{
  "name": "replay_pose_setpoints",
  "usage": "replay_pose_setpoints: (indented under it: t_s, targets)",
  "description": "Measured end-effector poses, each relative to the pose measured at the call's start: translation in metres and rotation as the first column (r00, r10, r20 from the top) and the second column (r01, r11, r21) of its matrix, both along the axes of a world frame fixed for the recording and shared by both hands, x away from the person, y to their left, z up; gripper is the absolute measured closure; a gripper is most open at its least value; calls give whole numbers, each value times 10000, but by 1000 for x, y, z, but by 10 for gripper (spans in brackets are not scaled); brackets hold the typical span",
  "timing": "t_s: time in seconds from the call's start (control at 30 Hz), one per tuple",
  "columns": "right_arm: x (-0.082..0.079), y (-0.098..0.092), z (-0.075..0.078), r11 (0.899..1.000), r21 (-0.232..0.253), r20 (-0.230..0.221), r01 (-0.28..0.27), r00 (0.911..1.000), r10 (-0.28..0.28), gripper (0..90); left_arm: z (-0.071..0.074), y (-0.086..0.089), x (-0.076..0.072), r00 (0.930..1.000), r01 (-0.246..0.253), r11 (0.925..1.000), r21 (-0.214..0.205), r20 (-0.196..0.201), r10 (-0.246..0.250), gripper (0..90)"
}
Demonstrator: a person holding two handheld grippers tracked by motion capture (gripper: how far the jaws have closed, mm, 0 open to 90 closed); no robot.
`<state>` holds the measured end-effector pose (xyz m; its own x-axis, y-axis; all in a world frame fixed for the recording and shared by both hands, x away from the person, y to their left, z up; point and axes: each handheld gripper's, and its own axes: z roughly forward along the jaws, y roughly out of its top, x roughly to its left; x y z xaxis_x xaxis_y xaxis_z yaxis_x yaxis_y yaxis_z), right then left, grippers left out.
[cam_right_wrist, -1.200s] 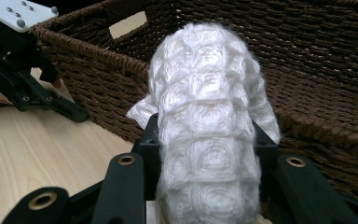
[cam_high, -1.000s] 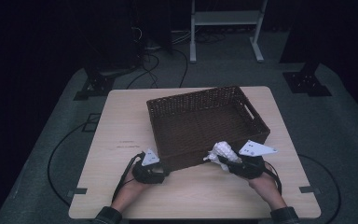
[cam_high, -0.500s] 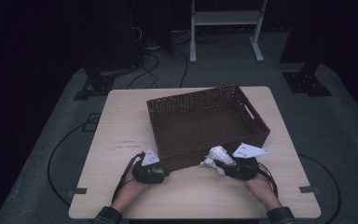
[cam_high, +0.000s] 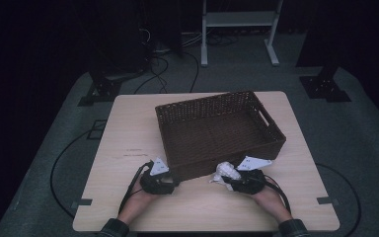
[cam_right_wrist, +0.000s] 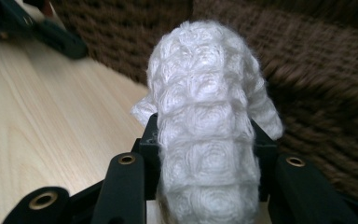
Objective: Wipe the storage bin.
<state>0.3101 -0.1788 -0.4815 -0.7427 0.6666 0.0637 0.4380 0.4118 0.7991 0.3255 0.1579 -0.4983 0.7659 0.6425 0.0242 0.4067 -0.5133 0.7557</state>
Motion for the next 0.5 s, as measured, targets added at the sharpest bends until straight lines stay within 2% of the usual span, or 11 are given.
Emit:
replay_pose_setpoints:
  t_s: [0.1,0.27,0.5]
  targets:
    - [1,3,-5,10000,54,-50,-16,10000,16,600,0,0,0,10000,-4,10000,-2,0,4,357]
    - [0,2,-3,10000,82,-21,-17,10000,17,603,0,0,0,10000,-1,10000,0,-1,1,357]
    - [-4,0,12,9993,374,316,-53,9995,42,602,0,0,0,10000,-8,10000,-12,-3,8,357]
